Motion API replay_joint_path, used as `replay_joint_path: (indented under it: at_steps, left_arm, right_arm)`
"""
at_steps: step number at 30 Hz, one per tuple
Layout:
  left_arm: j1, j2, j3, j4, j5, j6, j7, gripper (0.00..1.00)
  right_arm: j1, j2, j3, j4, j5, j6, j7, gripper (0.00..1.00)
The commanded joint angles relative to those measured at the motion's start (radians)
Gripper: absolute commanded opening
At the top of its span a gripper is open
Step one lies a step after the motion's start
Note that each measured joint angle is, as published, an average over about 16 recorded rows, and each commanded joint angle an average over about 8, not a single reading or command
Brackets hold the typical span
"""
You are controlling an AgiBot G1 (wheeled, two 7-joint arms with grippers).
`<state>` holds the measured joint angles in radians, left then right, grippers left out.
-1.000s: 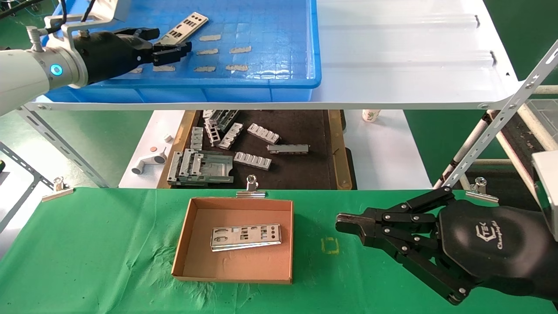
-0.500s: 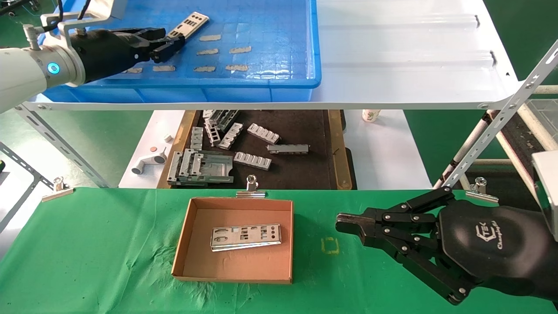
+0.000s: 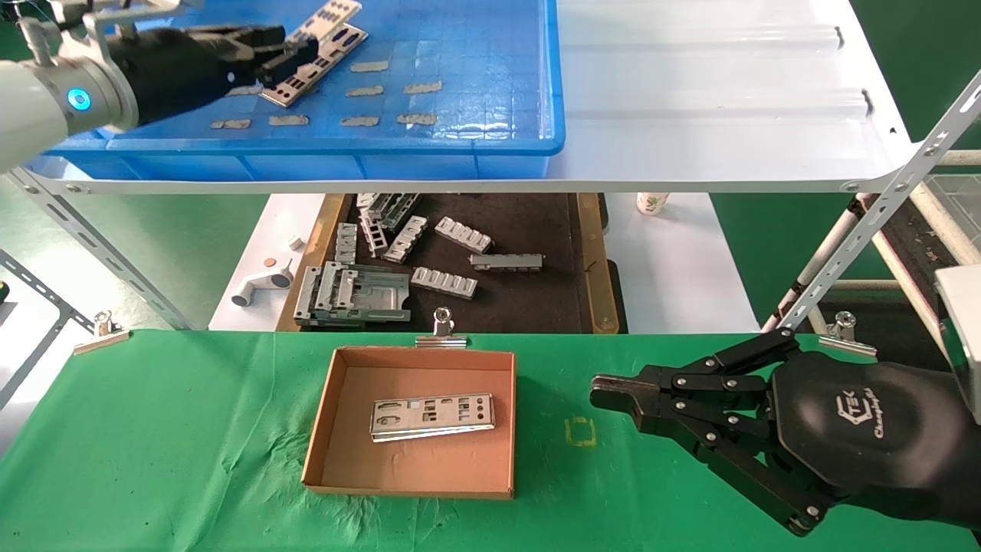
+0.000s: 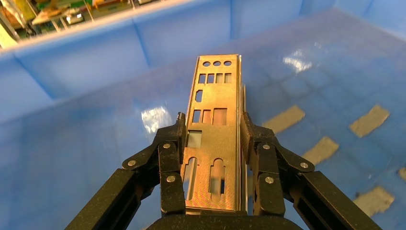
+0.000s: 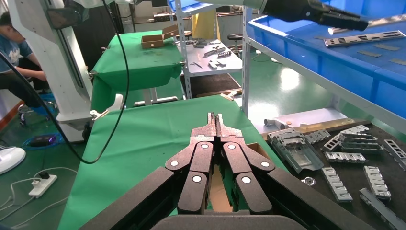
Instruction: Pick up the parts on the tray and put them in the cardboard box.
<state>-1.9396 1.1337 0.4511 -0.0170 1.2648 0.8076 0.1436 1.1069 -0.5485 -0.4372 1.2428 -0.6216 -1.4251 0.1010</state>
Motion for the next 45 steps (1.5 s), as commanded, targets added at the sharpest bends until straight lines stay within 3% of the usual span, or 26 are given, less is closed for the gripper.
replay_joint_path:
  at_steps: [1,8,28,36,45]
  left_arm:
    - [-0.006,-0.002,-0.002,-0.004,-0.002,0.001,0.003,0.00]
    - [-0.040,-0.034,0.001,-0.031,0.000,0.114,0.057,0.00]
    - [-0.081,-0.179,0.028,-0.092,0.022,0.714,0.297,0.00]
    - [-0.055,-0.201,0.055,-0.163,0.010,0.792,0.366,0.00]
    - [0.031,-0.263,0.127,-0.370,-0.103,0.798,0.319,0.00]
  right_arm:
    - [0.000,0.000,0.000,0.000,0.000,0.000,0.000,0.00]
    - [0.000,0.000,0.000,0.000,0.000,0.000,0.000,0.00]
    - [0.000,0.000,0.000,0.000,0.000,0.000,0.000,0.00]
    - [0.000,0.000,0.000,0.000,0.000,0.000,0.000,0.00]
    - [0.000,0.000,0.000,0.000,0.000,0.000,0.000,0.00]
